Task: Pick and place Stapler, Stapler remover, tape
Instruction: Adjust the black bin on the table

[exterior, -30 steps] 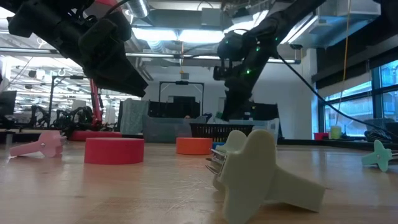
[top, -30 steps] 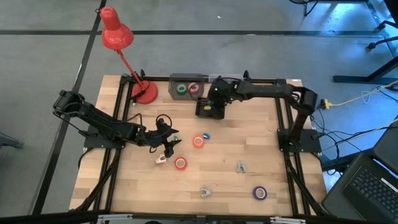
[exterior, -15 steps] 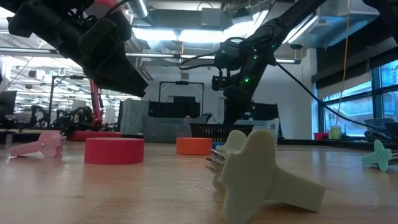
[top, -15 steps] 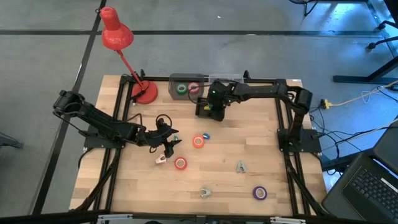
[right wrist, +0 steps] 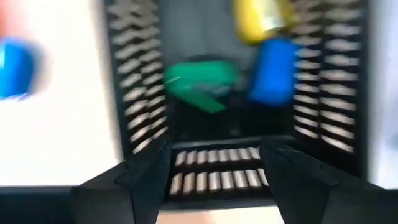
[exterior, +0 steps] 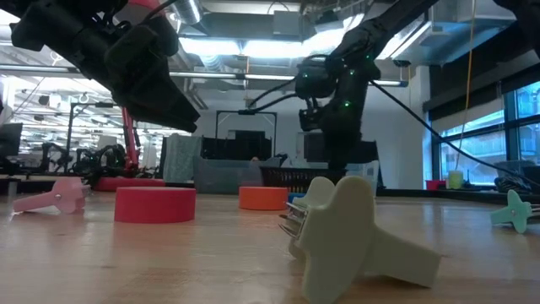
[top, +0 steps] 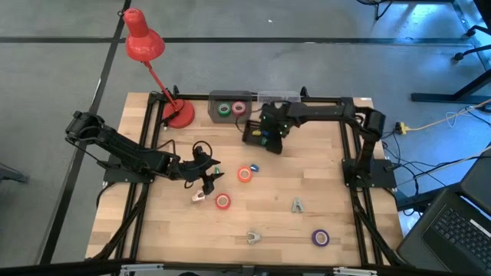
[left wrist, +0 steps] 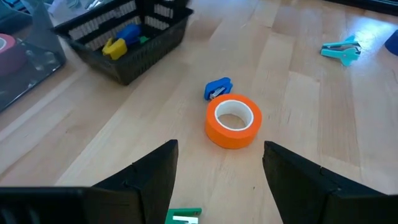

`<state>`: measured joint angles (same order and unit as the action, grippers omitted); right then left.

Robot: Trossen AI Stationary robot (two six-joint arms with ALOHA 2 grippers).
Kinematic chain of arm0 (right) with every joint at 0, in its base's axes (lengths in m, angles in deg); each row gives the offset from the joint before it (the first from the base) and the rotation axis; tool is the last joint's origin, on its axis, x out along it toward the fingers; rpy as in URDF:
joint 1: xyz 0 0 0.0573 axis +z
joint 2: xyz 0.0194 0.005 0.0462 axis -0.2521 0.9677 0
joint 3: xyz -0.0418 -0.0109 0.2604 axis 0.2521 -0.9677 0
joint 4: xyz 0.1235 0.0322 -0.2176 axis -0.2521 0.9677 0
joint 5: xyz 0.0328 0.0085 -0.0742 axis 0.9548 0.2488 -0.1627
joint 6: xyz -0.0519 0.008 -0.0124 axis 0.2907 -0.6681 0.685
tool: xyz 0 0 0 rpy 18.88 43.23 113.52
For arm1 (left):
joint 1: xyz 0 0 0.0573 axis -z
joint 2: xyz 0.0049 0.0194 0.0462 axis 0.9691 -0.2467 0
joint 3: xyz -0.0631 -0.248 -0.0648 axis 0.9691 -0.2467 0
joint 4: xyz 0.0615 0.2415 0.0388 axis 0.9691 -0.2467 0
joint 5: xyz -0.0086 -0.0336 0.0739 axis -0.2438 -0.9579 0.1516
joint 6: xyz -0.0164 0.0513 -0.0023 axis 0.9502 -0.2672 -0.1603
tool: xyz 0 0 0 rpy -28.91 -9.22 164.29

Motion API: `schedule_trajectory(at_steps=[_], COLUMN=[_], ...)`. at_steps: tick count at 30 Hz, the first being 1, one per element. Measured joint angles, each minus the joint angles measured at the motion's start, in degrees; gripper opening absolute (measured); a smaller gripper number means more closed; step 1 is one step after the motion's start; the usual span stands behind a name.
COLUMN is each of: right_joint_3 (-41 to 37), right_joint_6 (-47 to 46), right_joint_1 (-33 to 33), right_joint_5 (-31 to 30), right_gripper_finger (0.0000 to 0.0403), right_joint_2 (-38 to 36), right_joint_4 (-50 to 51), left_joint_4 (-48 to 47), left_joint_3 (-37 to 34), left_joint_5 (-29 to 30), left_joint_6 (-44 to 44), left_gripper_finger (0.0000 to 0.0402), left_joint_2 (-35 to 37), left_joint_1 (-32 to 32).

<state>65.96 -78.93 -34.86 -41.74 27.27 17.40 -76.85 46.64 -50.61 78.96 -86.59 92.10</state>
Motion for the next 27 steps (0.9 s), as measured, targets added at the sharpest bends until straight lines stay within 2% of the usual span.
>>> schedule_trajectory(at_steps=[3, 6, 8, 11, 13, 17, 24, 27], right_joint_3=[-0.3, -0.4, -0.4, -0.4, -0.4, -0.4, -0.8, -4.3], right_joint_6=[-0.2, -0.1, 0.0, 0.3, 1.7, 1.1, -10.8, -13.3], right_joint_1=[2.8, 6.1, 8.2, 10.9, 11.9, 13.1, 16.1, 16.4], right_joint_5=[1.8, 0.3, -5.6, -19.9, -23.9, -23.0, -20.0, -19.5], right_gripper_finger=[0.0245, 0.0233, 0.0224, 0.021, 0.0202, 0.019, 0.0182, 0.0173], right_joint_2=[0.0, -0.5, -1.2, -3.1, -4.4, -7.3, -12.7, -13.4], right_joint_4=[2.7, 3.9, 2.4, -0.6, -1.9, -1.5, 11.1, 11.4], left_joint_4=[-0.1, -0.1, -0.1, -0.1, -0.1, -0.1, -0.3, -0.3], left_joint_3=[0.0, 0.0, 0.0, 0.0, 0.0, 0.0, 0.0, 0.0], left_joint_5=[-0.1, -0.1, -0.1, -0.1, -0.1, -0.9, -1.7, -1.7], left_joint_6=[0.0, 0.0, 0.0, 0.0, 0.0, 0.1, 0.1, 0.1], left_gripper_finger=[0.0226, 0.0226, 0.0226, 0.0226, 0.0226, 0.0226, 0.0226, 0.0226], left_joint_2=[0.0, 0.0, 0.0, 0.0, 0.0, 0.0, 0.0, 0.0], left_joint_1=[0.0, 0.0, 0.0, 0.0, 0.0, 0.0, 0.1, 0.1])
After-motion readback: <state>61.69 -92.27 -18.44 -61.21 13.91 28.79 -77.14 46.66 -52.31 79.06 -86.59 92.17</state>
